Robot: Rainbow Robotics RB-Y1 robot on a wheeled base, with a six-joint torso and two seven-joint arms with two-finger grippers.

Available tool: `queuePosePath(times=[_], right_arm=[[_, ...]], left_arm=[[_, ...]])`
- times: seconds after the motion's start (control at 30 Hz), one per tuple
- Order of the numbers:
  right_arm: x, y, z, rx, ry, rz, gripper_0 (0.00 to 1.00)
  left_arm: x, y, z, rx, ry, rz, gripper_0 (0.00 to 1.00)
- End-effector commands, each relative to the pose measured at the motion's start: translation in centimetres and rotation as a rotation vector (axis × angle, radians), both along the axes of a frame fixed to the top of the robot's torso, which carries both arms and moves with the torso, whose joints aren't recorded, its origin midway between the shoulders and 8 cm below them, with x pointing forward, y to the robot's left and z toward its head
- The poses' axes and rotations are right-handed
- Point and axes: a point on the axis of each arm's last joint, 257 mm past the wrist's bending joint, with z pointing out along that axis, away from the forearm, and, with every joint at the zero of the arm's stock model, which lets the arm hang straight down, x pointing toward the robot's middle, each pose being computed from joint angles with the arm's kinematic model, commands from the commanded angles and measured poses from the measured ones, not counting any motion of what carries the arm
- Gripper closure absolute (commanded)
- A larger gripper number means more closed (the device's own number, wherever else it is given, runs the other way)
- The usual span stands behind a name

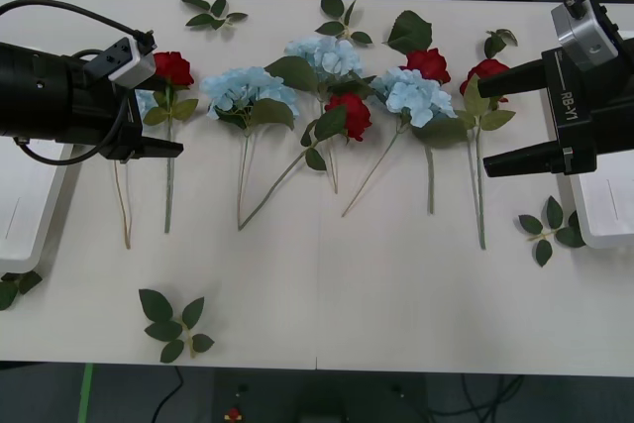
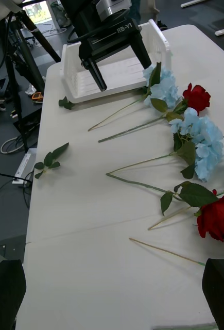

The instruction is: Place the red flowers into the right box and the blue flowers into the left box. If a person shows an open palm, hand one flower to the person first, then continue sorting.

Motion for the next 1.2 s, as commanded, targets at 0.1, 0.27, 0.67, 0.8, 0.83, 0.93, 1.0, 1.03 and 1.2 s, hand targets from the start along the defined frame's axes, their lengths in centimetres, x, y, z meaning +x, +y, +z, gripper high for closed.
queuePosePath(times=[0.1, 0.27, 0.67, 0.8, 0.83, 0.93, 1.0, 1.03, 1.2], right_arm=[[-0.4, 0.4, 1.2, 0.014, -0.041, 0.017, 0.0], [-1.2, 0.3, -2.6, 0.034, 0.06, -0.008, 0.0], [4.1, -2.7, -5.3, -0.05, 0.232, -0.471, 0.0], [5.6, -4.1, -6.9, -0.049, 0.345, -0.714, 0.0], [5.8, -4.3, -7.2, -0.044, 0.362, -0.747, 0.0], [7.1, -5.4, -8.8, -0.029, 0.439, -0.907, 0.0], [7.9, -6.0, -9.9, -0.027, 0.463, -0.988, 0.0], [8.4, -6.5, -10.5, -0.024, 0.48, -1.038, 0.0], [11.1, -8.1, -12.7, -0.022, 0.477, -1.21, 0.0]], left_arm=[[-1.9, 0.7, -5.2, -0.011, 0.081, -0.01, 0.0], [-1.8, 1.8, -3.7, -0.01, 0.079, -0.017, 0.0], [2.3, 2.8, 5.2, -0.107, 0.301, 0.374, 0.0], [3.9, 3.7, 5.7, -0.181, 0.442, 0.66, 0.0], [4.0, 3.9, 5.5, -0.186, 0.459, 0.699, 0.0], [4.4, 5.5, 3.5, -0.208, 0.532, 0.858, 0.0], [4.7, 7.1, 1.4, -0.219, 0.581, 0.942, 0.0], [5.0, 8.1, 0.2, -0.226, 0.596, 0.989, 0.0], [6.6, 10.9, -3.5, -0.268, 0.573, 1.061, 0.0]])
